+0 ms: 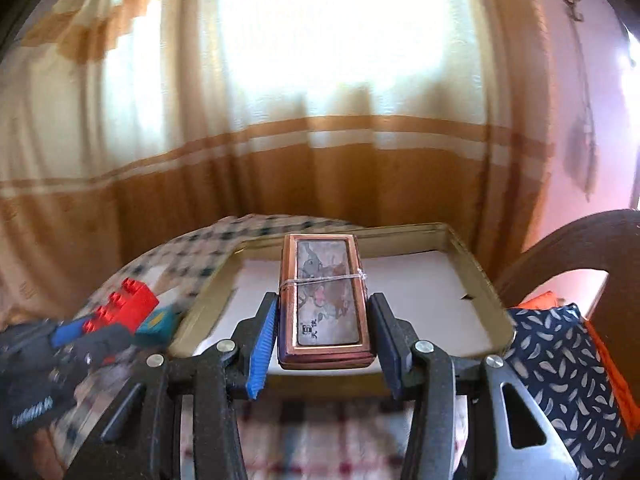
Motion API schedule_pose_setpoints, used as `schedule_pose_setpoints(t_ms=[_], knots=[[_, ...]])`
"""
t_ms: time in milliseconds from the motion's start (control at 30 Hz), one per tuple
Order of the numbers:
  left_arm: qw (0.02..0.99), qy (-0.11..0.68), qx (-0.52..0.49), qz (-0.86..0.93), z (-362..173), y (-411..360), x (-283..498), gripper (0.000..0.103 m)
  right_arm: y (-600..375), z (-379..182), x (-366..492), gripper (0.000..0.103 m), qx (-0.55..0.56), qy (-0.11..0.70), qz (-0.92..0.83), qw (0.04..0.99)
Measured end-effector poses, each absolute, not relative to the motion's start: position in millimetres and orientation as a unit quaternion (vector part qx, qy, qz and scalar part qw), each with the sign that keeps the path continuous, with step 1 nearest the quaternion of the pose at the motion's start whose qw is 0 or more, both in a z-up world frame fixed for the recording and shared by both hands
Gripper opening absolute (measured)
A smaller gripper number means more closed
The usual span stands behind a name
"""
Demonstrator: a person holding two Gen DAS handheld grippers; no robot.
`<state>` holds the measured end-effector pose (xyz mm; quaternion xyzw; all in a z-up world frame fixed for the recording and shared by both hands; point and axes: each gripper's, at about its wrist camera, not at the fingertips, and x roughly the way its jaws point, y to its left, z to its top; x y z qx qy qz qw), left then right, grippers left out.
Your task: Organize rigid objects
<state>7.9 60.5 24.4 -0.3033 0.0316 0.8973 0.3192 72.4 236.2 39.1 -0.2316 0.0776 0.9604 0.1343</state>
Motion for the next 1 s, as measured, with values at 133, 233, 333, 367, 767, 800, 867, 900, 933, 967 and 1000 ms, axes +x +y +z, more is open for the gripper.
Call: schedule_pose_setpoints(t_ms=[133, 233, 333, 367, 767, 800, 867, 900, 933, 967, 1000], knots=[[0.320, 0.044, -0.319, 0.891, 13.6, 93.3, -9.1, 0.031, 252.0, 29.8, 48.3, 0.048, -0.248, 0.103, 0.948, 0.168], [0.314, 0.052, -0.334, 0.887, 3.2, 110.9, -19.8, 0.031, 257.5, 20.4, 38.6, 0.048, -0.258, 0.104, 0.942, 0.186], [0.310, 0.052, -0.345, 0.884, -4.3, 120.5, -27.3, 0.031, 263.4, 12.3, 33.9, 0.048, -0.263, 0.117, 0.939, 0.189], [0.308, 0.054, -0.346, 0.884, -5.8, 123.3, -28.6, 0.031, 264.8, 9.5, 33.3, 0.049, -0.262, 0.119, 0.939, 0.189], [0.179, 0.070, -0.287, 0.938, 5.9, 90.7, -11.1, 0.101, 270.3, 17.6, 59.7, 0.083, -0.186, 0.158, 0.949, 0.201], [0.166, 0.072, -0.280, 0.943, 7.8, 84.4, -9.1, 0.101, 267.9, 19.2, 61.9, 0.083, -0.181, 0.161, 0.950, 0.198], [0.136, 0.071, -0.269, 0.951, 10.1, 68.8, -5.4, 0.101, 257.6, 22.5, 68.2, 0.083, -0.165, 0.167, 0.954, 0.185], [0.128, 0.068, -0.267, 0.953, 10.3, 62.8, -6.8, 0.102, 253.2, 24.0, 69.9, 0.084, -0.158, 0.166, 0.956, 0.182], [0.122, 0.064, -0.267, 0.954, 10.7, 56.0, -7.8, 0.102, 247.9, 25.4, 71.5, 0.084, -0.152, 0.164, 0.958, 0.178], [0.117, 0.061, -0.268, 0.954, 10.9, 50.0, -8.7, 0.102, 237.9, 27.6, 72.4, 0.084, -0.143, 0.154, 0.962, 0.173], [0.106, 0.060, -0.267, 0.956, 9.8, 42.9, -8.7, 0.102, 232.2, 28.9, 72.3, 0.084, -0.140, 0.146, 0.965, 0.170]])
